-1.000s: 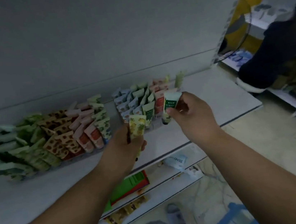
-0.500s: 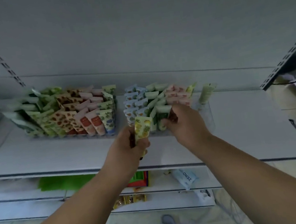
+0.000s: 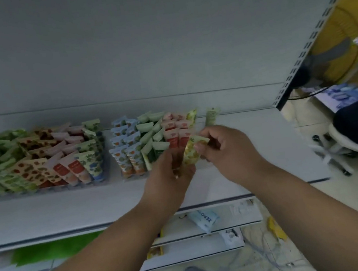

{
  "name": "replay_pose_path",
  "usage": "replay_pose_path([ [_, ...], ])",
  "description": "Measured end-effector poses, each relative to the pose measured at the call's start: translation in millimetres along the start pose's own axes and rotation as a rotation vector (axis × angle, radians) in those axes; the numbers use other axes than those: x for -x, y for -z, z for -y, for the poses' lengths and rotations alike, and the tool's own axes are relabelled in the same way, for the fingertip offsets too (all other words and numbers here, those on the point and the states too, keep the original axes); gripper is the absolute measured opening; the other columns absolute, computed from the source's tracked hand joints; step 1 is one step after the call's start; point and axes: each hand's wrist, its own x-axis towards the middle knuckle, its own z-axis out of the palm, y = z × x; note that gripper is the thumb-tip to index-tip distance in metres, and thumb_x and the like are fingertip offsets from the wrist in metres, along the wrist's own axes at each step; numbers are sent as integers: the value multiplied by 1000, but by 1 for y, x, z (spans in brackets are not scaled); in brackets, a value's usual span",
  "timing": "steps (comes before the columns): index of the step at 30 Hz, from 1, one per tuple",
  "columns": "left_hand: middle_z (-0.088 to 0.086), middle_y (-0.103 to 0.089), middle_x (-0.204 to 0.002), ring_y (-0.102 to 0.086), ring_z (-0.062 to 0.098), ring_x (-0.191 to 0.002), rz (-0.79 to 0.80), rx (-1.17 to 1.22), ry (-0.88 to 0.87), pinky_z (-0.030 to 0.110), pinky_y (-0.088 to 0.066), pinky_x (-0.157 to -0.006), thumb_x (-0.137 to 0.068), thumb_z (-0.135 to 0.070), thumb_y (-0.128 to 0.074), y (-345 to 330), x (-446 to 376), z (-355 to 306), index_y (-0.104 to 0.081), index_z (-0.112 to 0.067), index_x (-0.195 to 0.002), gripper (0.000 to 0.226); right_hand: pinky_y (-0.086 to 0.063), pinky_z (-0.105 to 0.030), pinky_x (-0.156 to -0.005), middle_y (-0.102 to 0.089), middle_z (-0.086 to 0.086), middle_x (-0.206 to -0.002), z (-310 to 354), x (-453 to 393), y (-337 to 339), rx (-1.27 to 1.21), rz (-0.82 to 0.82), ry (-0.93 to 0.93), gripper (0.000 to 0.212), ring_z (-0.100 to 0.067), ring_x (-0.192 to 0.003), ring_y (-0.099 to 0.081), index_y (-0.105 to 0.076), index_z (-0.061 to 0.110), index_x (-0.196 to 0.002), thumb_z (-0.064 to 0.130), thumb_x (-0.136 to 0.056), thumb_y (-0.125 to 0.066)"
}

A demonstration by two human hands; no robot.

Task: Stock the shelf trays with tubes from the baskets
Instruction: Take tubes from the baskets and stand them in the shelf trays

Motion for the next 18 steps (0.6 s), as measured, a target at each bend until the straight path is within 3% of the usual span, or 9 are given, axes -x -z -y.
replay_pose_path([
  [3, -13, -53, -112, -51, 2, -101, -54, -135, -93, 14, -39, -85, -91, -26, -61, -20, -1, 5, -52, -28, -121, 32, -45, -30, -63, -62, 6, -70, -11, -12, 32, 123, -112, 51, 9, -9, -63, -55, -63, 21, -85, 28, -91, -62],
  [5, -12, -48, -119, -44, 3, -111, -17, -245, -137, 12, -32, -89, -92, -26, -59, -28, 0, 10, -50, -23, -128, 38, -40, -27, -59, -57, 7, -67, -14, -27, 48, 204, -159, 85, 11, -6, -60, -49, -61, 20, -83, 27, -92, -60],
  [7, -8, -48, -128, -41, 9, -120, 0, -339, -165, 20, -35, -96, -92, -27, -57, -34, 1, 14, -49, -23, -130, 39, -40, -27, -60, -59, 6, -70, -15, -43, 56, 252, -177, 128, 12, -8, -63, -50, -61, 18, -85, 25, -93, -58],
  [10, -3, -50, -131, -42, 18, -123, 11, -474, -175, 31, -37, -102, -91, -27, -58, -39, 1, 20, -51, -21, -129, 40, -35, -26, -60, -59, 5, -75, -17, -67, 53, 337, -167, 202, 12, -13, -68, -51, -63, 15, -89, 23, -94, -57],
  [18, -3, -53, -128, -47, 17, -118, -47, -481, -151, 27, -37, -98, -90, -24, -58, -41, -7, 20, -53, -19, -128, 39, -37, -29, -66, -57, -2, -86, -42, -97, 25, 550, -69, 303, 8, -20, -85, -51, -65, 12, -89, 17, -89, -59],
])
